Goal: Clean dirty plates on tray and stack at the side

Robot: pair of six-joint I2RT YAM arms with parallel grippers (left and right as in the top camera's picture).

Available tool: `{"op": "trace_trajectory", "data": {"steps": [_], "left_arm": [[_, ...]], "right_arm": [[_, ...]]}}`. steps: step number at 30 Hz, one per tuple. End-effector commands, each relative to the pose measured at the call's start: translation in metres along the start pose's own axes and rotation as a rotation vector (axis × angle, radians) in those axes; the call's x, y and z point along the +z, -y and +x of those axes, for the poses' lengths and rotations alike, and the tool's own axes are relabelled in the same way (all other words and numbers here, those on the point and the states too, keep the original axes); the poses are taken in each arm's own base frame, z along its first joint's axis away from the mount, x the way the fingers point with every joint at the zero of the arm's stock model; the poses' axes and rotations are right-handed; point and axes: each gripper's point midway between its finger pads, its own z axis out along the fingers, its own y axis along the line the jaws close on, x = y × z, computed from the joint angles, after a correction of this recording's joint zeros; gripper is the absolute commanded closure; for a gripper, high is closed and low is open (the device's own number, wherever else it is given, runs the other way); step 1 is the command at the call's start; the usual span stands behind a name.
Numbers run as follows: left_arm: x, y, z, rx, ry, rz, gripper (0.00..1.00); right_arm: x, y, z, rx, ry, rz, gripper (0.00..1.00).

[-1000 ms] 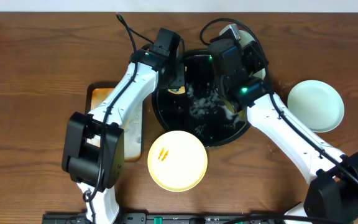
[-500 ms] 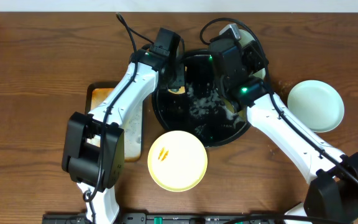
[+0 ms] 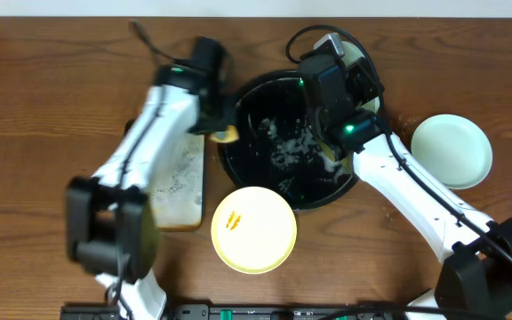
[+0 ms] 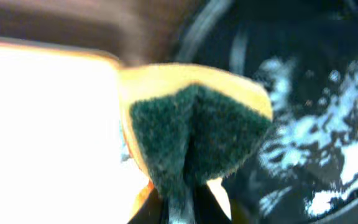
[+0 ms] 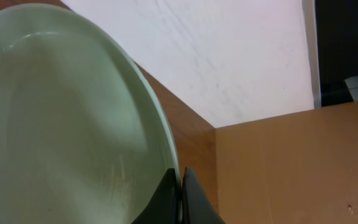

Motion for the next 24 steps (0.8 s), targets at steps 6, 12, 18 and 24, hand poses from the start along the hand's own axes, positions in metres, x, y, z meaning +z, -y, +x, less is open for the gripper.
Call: {"op": "trace_trajectory", "data": {"steps": [6, 12, 18, 24], "left_arm": [[-0.026, -0.106, 0.011, -0.073, -0.04, -0.141, 0.89], [0.017, -0.122, 0.042, -0.003, -0.127, -0.154, 0.89], [0.043, -0.133, 0.07, 0.002, -0.178, -0.169, 0.87], [0.054, -0.137, 0.079, 0.002, -0.182, -0.17, 0.83]], "right_arm": [[-0.007, 0.014, -0.007, 0.033, 0.013, 0.032, 0.99], [-0.007, 0.013, -0.008, 0.036, 0.017, 0.029, 0.99], [-0.007, 0.014, -0.008, 0.043, 0.019, 0.03, 0.99], [-0.007, 0.014, -0.009, 0.045, 0.02, 0.031, 0.99]]}}
